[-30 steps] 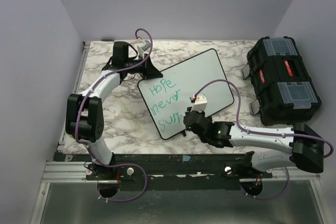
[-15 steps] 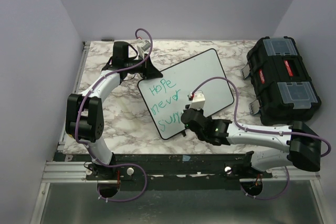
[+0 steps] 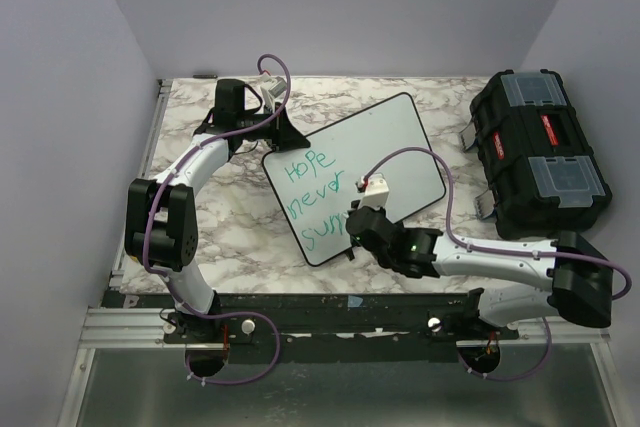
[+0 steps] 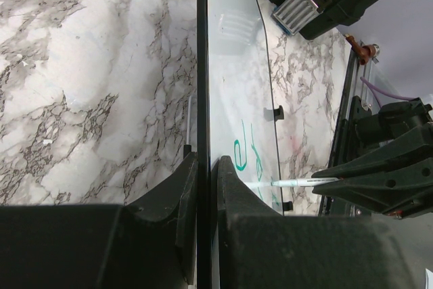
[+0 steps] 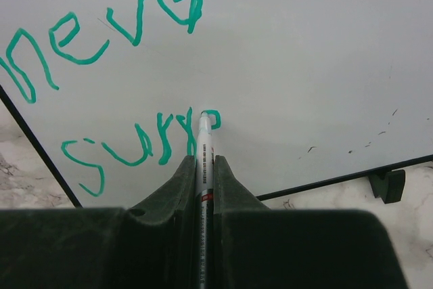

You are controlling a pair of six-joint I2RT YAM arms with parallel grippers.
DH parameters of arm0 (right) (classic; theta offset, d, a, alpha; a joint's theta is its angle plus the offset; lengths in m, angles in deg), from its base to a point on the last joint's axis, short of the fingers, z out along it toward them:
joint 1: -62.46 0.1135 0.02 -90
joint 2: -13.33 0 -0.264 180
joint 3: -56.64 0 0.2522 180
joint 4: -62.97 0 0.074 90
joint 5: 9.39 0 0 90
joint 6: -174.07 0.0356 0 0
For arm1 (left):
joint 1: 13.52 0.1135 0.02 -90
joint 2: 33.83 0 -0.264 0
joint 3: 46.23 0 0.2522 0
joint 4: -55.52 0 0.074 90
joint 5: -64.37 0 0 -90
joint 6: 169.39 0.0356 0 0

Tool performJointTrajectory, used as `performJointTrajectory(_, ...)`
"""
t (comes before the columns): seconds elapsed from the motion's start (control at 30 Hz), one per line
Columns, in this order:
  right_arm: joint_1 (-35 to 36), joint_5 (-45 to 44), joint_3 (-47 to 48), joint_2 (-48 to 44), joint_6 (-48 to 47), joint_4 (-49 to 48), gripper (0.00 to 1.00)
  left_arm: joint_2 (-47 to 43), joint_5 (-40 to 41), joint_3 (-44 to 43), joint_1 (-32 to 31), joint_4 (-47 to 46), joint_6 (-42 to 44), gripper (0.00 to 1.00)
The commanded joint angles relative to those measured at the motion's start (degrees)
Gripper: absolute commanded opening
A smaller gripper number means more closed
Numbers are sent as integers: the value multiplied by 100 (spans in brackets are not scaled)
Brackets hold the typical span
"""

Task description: Write a sentence on the whiteboard

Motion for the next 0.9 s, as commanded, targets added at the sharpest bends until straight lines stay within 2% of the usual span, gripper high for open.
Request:
performJointTrajectory(0.0, -55, 225, -248, -66, 160, 99, 1, -37, 276, -15, -29, -601, 772, 0)
performJointTrajectory(0.3, -49, 286, -453, -288, 388, 331, 1, -32, 262, -13, -29, -600, 755, 0)
performJointTrajectory(0.5, -50, -22, -429, -408, 510, 621, 1, -28, 263, -15, -30, -601, 748, 0)
performJointTrajectory(0.67, -47, -358, -72, -310, 495, 766, 1, -37, 250, -20, -37, -615, 745, 0)
performJointTrajectory(0.87, -45, -483, 245, -313, 174, 426, 1, -39, 260, -14, -37, -612, 745, 0)
